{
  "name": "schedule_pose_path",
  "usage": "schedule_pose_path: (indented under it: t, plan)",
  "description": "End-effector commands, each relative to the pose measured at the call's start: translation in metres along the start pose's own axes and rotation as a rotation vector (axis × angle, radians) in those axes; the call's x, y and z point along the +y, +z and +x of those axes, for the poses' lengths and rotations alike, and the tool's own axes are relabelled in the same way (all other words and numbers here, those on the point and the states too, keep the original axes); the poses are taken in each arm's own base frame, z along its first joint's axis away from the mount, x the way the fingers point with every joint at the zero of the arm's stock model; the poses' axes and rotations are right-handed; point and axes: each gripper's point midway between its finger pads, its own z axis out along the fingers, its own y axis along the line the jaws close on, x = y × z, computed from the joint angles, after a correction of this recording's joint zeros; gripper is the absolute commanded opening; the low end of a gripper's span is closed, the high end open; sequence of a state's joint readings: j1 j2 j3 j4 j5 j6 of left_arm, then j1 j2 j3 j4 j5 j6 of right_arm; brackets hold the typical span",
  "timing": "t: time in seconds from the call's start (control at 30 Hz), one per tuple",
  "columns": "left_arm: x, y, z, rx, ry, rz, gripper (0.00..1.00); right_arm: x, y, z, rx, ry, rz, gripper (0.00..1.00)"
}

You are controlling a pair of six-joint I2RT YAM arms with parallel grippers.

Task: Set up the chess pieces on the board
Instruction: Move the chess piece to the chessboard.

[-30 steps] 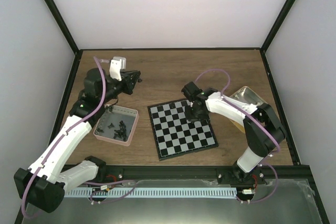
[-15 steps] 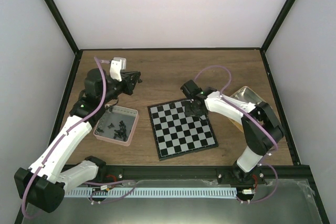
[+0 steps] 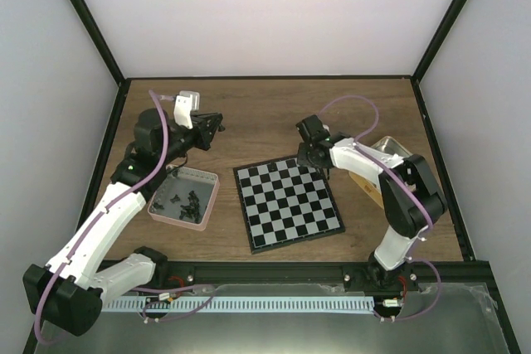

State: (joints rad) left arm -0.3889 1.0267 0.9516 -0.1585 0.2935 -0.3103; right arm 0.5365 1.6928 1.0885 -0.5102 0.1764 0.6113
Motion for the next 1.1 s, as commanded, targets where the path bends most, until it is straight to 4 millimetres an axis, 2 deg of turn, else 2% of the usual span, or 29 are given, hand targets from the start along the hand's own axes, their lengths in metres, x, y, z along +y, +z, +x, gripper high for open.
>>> schedule_pose_path:
  t: [0.0,0.2,0.9,1.07]
  plan:
    - [-0.002,0.003,0.000,-0.007,0.004,0.018,0.08,0.005,0.002,-0.032,-0.077,0.049,-0.030,0.08]
    - [0.000,0.005,0.002,-0.001,0.002,0.016,0.08,0.005,0.005,-0.038,-0.087,0.076,-0.058,0.08]
    - [0.000,0.007,0.004,0.006,-0.003,0.018,0.08,-0.006,0.012,-0.021,-0.006,0.110,-0.013,0.13]
    - [-0.001,0.006,0.004,0.005,-0.002,0.020,0.08,-0.002,0.010,-0.026,-0.024,0.103,-0.033,0.20]
